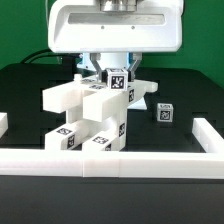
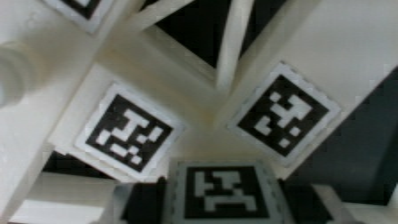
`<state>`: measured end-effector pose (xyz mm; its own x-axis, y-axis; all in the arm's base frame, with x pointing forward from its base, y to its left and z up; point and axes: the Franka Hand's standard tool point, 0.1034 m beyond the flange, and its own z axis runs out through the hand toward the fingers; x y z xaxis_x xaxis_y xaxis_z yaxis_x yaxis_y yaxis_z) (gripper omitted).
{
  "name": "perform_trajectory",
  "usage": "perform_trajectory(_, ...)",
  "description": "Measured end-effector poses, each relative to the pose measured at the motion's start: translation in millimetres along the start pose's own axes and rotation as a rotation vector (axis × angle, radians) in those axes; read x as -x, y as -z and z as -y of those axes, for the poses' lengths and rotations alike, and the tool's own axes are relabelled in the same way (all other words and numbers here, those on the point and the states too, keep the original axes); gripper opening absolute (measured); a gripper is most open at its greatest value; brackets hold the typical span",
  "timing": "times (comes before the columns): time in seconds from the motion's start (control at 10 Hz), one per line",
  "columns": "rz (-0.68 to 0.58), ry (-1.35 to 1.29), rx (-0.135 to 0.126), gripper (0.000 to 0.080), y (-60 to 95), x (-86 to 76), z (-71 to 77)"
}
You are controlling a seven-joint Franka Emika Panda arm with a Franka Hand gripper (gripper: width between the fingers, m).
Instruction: Assemble chair
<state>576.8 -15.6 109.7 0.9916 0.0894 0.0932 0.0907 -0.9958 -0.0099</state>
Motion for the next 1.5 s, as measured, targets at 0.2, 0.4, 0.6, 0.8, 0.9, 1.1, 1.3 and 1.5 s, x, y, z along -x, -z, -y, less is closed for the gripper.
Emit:
perform_trajectory(0.2,0.000,-0.112,0.000,0.0282,0.0,0.0,0.4)
perform_trajectory(0.4,0.000,-0.284,-0.005,0.0282,-0.2,0.0,1.4)
perform_trajectory(0.6,0.004,-0.559,-0.028,0.0282,-0.7,0.6,3.8)
perform_trajectory(0.8,0.022,-0.809,-0.043,0.0282,-0.3,0.9,6.0)
perform_trajectory(0.9,0.023,-0.907,-0.051,0.0282,-0.2,0.4,6.2)
perform_trajectory(1.1,0.024,-0.906,-0.050,0.0365,-0.5,0.6,6.4)
perform_trajectory(1.3,0.022,-0.826,-0.044,0.0501,-2.0,0.9,7.2)
perform_trajectory(1.5,-0.004,-0.551,-0.043,0.0640,-1.1,-2.6,8.2)
